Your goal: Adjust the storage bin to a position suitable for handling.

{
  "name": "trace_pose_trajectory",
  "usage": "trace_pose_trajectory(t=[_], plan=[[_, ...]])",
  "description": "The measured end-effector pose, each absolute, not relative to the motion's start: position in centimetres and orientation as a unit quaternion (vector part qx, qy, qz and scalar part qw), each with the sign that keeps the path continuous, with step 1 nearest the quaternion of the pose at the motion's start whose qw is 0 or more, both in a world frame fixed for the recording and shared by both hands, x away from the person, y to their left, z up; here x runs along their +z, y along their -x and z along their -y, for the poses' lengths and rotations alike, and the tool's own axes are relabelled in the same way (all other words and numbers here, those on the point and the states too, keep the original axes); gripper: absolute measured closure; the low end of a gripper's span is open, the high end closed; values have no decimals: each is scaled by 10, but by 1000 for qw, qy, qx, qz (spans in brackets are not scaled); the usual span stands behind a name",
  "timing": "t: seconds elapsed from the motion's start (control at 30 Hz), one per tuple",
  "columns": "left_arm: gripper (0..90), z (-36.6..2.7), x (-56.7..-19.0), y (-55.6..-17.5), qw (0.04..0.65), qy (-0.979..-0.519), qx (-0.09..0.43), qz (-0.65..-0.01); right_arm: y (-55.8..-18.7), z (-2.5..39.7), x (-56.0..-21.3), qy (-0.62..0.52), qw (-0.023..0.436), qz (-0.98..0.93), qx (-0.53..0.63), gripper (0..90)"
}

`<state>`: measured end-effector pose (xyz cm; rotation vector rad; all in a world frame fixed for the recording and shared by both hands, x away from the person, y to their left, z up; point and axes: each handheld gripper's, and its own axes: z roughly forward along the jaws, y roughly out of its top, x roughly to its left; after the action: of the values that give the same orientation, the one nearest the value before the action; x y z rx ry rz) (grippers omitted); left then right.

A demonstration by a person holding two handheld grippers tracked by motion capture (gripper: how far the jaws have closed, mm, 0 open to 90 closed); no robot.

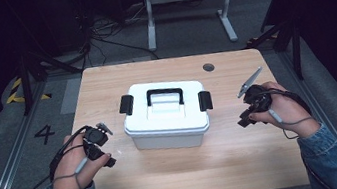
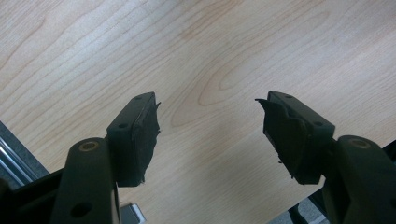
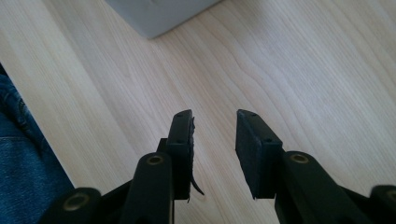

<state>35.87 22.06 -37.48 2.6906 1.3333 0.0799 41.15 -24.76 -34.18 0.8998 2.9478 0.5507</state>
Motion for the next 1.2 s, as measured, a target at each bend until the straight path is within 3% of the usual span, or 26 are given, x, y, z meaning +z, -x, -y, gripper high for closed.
trace_pose_trajectory(t=[0.3,1.2], plan=[[351,-217,-381,-358,55,-901,3,-430,-418,233,-316,-265,9,-945,193,677],[340,-218,-385,-358,56,-905,1,-421,-445,183,-270,-220,-3,-947,235,661]])
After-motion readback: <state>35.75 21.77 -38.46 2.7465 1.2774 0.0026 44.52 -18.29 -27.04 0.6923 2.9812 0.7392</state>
